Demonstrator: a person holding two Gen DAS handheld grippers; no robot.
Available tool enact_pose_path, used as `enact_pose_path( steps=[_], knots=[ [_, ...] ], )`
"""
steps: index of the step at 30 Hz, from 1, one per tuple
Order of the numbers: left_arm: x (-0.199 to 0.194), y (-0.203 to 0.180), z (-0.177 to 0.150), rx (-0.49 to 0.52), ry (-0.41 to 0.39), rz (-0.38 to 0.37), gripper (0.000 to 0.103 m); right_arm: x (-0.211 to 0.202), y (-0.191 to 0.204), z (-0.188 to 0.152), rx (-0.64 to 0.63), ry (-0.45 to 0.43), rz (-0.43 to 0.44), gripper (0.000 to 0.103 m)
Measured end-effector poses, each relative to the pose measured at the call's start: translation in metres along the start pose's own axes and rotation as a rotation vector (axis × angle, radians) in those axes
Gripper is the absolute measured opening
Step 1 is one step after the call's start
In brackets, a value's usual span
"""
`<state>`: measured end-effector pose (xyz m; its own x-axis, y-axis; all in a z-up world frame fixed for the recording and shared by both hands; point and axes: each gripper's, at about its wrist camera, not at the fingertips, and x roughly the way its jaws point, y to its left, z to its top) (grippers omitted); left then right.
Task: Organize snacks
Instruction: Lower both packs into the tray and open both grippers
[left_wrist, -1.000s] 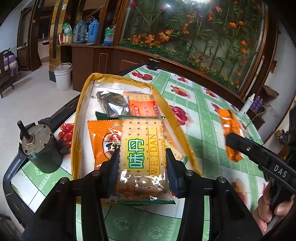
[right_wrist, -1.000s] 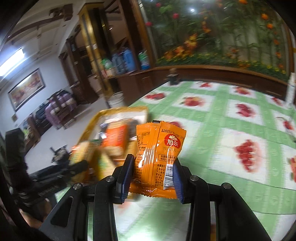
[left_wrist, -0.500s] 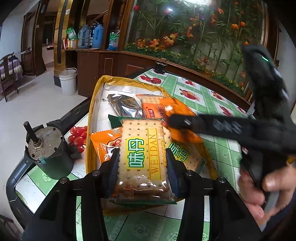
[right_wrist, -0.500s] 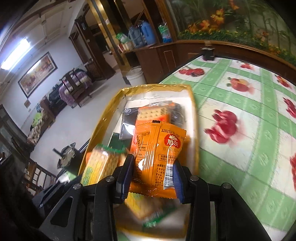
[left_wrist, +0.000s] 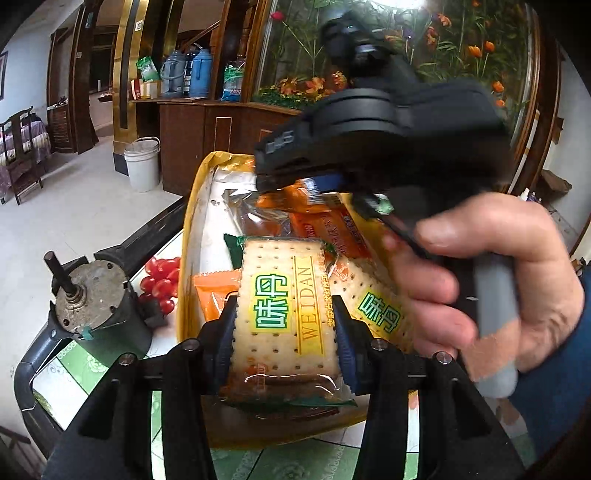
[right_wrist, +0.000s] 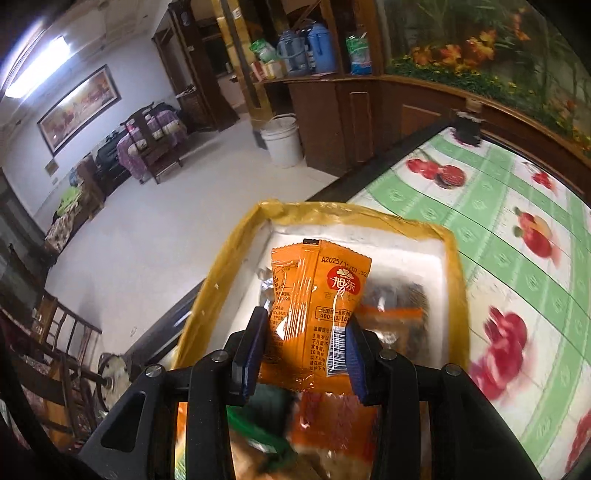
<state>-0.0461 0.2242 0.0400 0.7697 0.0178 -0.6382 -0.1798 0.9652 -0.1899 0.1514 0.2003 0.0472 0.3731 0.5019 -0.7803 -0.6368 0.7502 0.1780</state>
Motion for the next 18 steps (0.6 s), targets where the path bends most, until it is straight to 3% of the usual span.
enact_pose_path(
  steps=[11,15,18],
  knots=[
    [0.002,-0.005,0.002,0.007,0.009,0.006,0.045,0.027,0.011,0.004,-0.071,0.039,-0.056,0.044],
    [0.001,-0.004,0.002,0.005,0.002,-0.004,0.045,0.019,0.003,0.002,-0.024,0.024,-0.033,0.045],
    [0.002,-0.002,0.003,-0.005,0.001,-0.009,0.045,0.005,-0.007,0.002,0.020,-0.007,0.014,0.053]
  ],
)
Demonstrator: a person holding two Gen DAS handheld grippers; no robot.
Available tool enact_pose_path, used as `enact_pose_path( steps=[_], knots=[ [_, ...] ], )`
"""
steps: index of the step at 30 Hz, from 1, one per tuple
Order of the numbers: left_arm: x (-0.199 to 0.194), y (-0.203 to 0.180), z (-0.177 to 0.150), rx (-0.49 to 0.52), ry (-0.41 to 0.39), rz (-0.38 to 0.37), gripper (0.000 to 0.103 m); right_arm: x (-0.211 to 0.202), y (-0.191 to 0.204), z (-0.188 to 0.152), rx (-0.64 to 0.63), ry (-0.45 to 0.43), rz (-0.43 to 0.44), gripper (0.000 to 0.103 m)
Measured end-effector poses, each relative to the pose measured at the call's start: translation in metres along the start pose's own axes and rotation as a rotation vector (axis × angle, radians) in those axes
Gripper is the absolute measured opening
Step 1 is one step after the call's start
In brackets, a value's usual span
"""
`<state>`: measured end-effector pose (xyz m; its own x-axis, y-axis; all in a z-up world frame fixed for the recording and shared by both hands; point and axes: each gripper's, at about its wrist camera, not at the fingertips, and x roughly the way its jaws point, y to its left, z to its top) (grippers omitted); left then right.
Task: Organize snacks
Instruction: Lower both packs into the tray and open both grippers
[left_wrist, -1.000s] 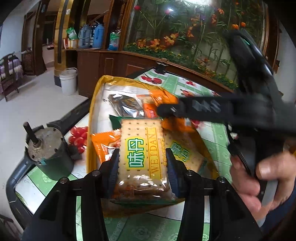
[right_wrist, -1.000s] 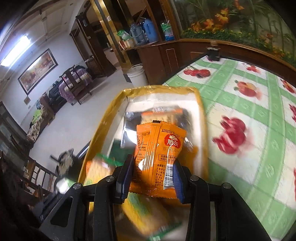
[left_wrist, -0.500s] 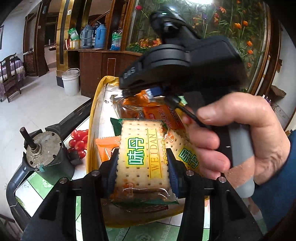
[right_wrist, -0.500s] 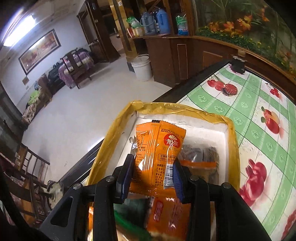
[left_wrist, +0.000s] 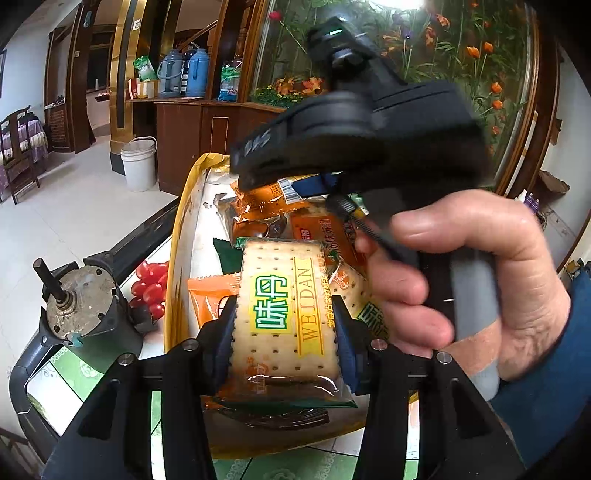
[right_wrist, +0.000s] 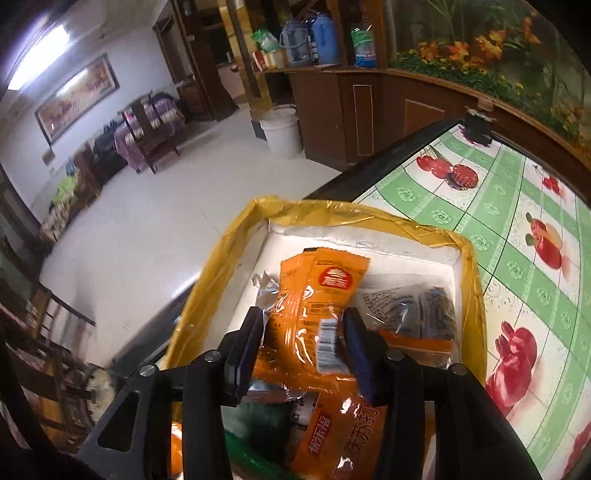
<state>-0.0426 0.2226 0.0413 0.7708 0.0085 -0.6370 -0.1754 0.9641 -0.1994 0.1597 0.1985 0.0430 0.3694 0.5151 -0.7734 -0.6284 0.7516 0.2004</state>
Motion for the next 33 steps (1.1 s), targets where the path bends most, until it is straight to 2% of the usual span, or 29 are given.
enact_pose_path(
  steps=[1,6,10,13,18,29,31,33],
  knots=[
    [0.000,0.001,0.000,-0.002,-0.001,-0.002,0.045,-0.005,-0.002,0.000,0.010,-0.014,0.010,0.056],
    [0.000,0.001,0.001,-0.005,-0.005,-0.005,0.046,-0.025,-0.013,0.000,0.042,-0.054,0.043,0.056],
    [-0.002,0.002,0.001,-0.015,-0.012,-0.009,0.053,-0.039,-0.017,-0.005,0.069,-0.072,0.067,0.056],
    [-0.005,0.002,0.001,-0.015,-0.018,-0.005,0.054,-0.053,-0.018,-0.014,0.079,-0.092,0.081,0.057],
    [-0.010,-0.003,0.001,-0.009,-0.030,-0.001,0.059,-0.078,-0.021,-0.033,0.077,-0.128,0.087,0.060],
    [-0.025,-0.021,-0.006,0.042,-0.066,0.021,0.061,-0.133,-0.046,-0.090,0.124,-0.194,0.091,0.064],
    [-0.028,-0.025,-0.009,0.054,-0.077,0.029,0.068,-0.140,-0.053,-0.105,0.139,-0.199,0.092,0.065],
    [-0.033,-0.029,-0.013,0.064,-0.095,0.032,0.069,-0.147,-0.057,-0.117,0.143,-0.199,0.095,0.065]
  ],
)
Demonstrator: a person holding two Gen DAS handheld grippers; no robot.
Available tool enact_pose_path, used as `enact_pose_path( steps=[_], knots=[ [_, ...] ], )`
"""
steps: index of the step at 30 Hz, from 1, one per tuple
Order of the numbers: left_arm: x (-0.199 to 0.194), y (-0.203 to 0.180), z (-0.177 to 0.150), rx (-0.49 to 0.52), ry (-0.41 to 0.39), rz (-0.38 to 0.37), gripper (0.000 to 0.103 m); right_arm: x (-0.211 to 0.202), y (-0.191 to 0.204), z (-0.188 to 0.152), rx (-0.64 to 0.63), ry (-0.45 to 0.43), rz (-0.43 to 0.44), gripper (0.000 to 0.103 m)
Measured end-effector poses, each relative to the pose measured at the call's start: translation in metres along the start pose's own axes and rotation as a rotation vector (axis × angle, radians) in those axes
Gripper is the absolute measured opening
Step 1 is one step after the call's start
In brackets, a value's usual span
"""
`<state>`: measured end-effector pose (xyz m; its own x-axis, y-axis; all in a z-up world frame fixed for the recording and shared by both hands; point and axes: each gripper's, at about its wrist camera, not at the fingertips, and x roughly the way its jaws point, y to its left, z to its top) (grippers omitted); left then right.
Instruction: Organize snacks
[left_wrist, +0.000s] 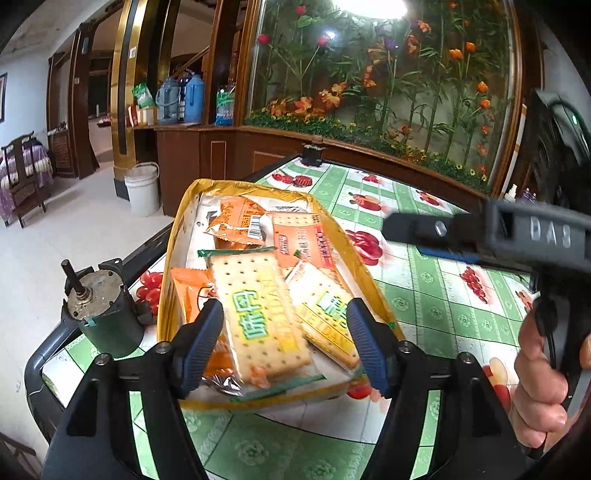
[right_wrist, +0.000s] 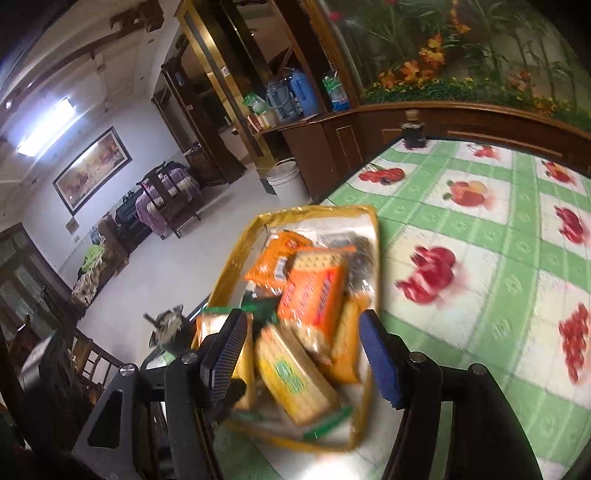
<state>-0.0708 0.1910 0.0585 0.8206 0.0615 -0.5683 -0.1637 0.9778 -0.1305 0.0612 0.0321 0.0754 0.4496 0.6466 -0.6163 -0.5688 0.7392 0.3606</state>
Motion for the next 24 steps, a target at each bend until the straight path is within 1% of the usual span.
enact_pose_path(
  steps=[5,11,15,18,24],
  knots=[
    [-0.011,-0.008,-0.010,0.035,-0.050,0.026,0.069,-0.020,-0.007,-0.024,-0.037,-0.010,-0.029,0.066],
    [-0.015,-0.011,-0.021,0.082,-0.082,0.058,0.069,-0.033,-0.008,-0.051,-0.092,-0.012,-0.067,0.067],
    [-0.009,-0.013,-0.027,0.111,-0.056,0.078,0.070,-0.032,-0.004,-0.060,-0.130,-0.004,-0.073,0.067],
    [-0.009,-0.014,-0.027,0.111,-0.052,0.077,0.070,-0.028,-0.002,-0.063,-0.145,0.009,-0.076,0.067],
    [-0.004,-0.014,-0.030,0.116,-0.033,0.075,0.070,-0.026,-0.005,-0.065,-0.133,0.014,-0.070,0.067]
  ],
)
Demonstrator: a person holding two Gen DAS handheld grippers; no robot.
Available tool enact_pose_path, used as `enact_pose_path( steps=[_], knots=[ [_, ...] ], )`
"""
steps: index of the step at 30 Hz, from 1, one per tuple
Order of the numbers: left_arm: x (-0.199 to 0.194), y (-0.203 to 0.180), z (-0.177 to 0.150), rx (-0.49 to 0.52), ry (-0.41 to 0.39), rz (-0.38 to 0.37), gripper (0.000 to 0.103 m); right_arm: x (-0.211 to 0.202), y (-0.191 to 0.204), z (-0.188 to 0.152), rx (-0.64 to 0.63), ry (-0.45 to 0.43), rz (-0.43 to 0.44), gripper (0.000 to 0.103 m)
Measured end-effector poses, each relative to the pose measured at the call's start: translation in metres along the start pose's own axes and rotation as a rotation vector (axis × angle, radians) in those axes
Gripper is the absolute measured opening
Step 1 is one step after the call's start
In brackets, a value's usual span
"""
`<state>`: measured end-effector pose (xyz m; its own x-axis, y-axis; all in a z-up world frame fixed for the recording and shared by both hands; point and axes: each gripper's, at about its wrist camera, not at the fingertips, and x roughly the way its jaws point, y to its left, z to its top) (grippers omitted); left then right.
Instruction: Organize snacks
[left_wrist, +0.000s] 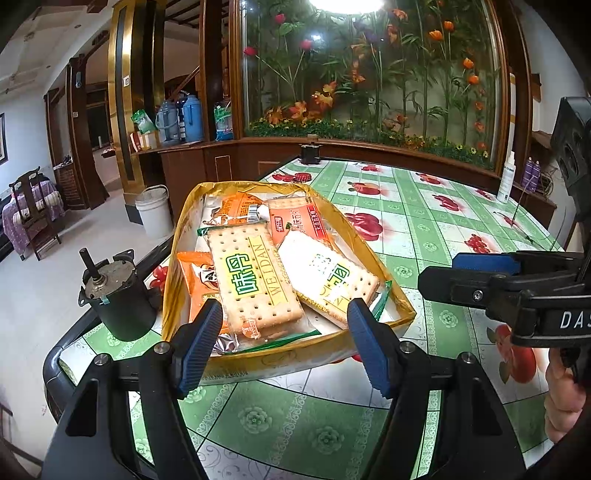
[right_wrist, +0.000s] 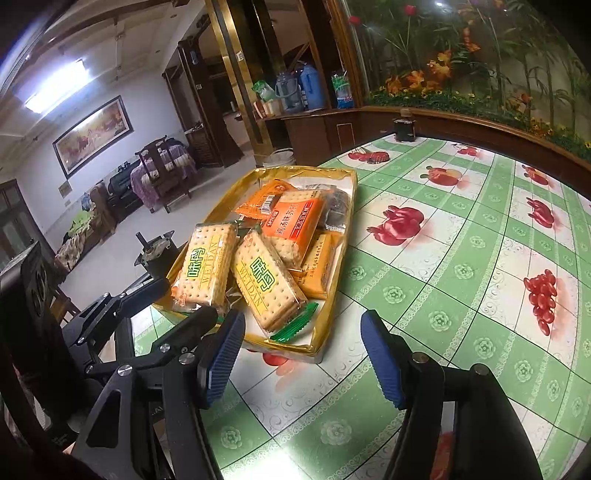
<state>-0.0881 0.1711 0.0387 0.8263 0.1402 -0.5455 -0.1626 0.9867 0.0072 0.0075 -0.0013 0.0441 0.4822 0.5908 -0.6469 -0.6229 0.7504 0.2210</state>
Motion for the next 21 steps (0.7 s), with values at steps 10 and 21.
enact_pose_path(
  steps=[10,21],
  knots=[
    [0.0003,0.0025,-0.0009,-0.013,0.009,0.004,0.070,0.0021,0.0022,-0.0026,-0.005,0.009,0.002,0.067],
    [-0.0030,0.0041,0.0001,-0.005,-0.002,0.021,0.070,0.0003,0.0020,-0.0076,-0.001,0.011,0.001,0.067]
  ],
)
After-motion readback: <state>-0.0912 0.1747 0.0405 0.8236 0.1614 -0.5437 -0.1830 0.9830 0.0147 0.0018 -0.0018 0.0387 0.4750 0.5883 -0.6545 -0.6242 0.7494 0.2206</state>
